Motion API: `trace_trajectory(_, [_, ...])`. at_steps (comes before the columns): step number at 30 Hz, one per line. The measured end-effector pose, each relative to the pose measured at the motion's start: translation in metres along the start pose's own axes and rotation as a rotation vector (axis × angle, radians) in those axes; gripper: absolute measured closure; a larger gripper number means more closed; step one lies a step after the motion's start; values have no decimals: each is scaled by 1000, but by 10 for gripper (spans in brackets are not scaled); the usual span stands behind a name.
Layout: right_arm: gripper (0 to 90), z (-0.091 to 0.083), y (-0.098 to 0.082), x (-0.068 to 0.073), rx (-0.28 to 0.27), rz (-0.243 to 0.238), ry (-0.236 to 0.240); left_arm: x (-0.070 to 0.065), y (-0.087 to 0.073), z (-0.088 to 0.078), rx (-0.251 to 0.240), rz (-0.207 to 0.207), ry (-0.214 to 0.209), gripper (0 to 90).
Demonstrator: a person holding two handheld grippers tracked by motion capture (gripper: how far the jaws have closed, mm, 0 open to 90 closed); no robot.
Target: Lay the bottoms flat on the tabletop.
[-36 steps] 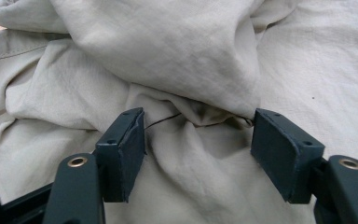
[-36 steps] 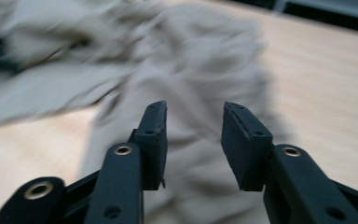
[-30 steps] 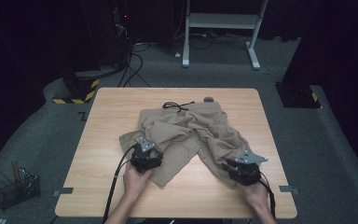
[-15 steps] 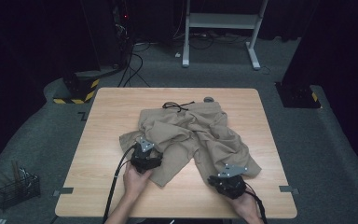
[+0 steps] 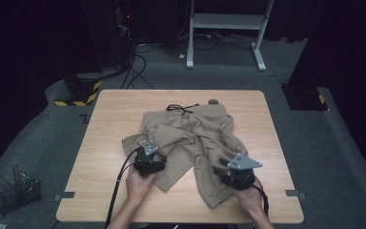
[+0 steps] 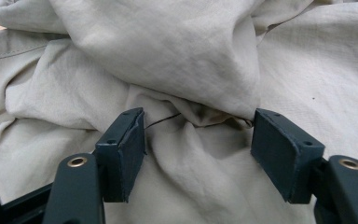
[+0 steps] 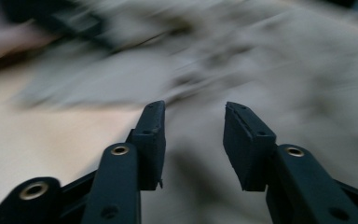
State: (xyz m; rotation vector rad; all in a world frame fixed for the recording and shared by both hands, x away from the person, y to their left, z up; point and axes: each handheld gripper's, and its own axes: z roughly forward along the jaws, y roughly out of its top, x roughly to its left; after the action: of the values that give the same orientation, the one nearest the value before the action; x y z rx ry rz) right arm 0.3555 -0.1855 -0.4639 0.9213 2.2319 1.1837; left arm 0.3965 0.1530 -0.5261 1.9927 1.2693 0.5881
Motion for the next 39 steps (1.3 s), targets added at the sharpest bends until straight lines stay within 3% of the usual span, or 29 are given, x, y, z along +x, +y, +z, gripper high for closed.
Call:
trace_trajectory(1, [564, 0, 6, -10, -8, 13, -61, 0, 0, 0, 0, 0, 0, 348])
trace_trajectory(2, [552, 4, 16, -29, -9, 25, -156, 0, 0, 0, 0, -1, 0, 348])
trace_trajectory(3, [552, 4, 16, -29, -9, 25, -156, 0, 0, 0, 0, -1, 0, 348])
trace_trajectory(6, [539, 19, 23, -51, 24, 14, -256, 0, 0, 0, 0, -2, -1, 348])
trace_trajectory(9, [609, 35, 20, -68, 94, 53, -219, 0, 0, 0, 0, -1, -1, 348])
trace_trajectory(12, [794, 43, 15, -74, 153, 51, -165, 0, 0, 0, 0, -2, -1, 349])
trace_trajectory(14, [855, 41, 12, -75, 160, 32, -180, 0, 0, 0, 0, -1, 0, 348])
trace_trajectory(17, [867, 28, 5, -82, 147, 29, -232, 0, 0, 0, 0, -1, 0, 348])
trace_trajectory(20, [867, 12, -9, -94, 154, 87, -277, 0, 0, 0, 0, 1, 1, 348])
trace_trajectory(22, [866, 8, -23, -101, 200, 124, -288, 0, 0, 0, 0, 2, 2, 348])
trace_trajectory(25, [842, 12, -48, -103, 307, 152, -268, 0, 0, 0, 0, -1, -2, 348])
trace_trajectory(28, [764, 13, -50, -101, 302, 162, -269, 0, 0, 0, -1, 1, -2, 348])
trace_trajectory(30, [675, 11, -45, -98, 268, 165, -291, 0, 0, 0, -1, -2, -3, 349])
trace_trajectory(32, [646, 8, -34, -94, 216, 154, -290, 0, 0, 0, -3, -2, -5, 349])
trace_trajectory(36, [605, 14, -12, -77, 127, 107, -205, 1, 1, -3, 16, 12, -15, 365])
trace_trajectory(39, [599, 32, -7, -65, 141, 53, -161, 3, 2, -10, 26, 29, -8, 379])
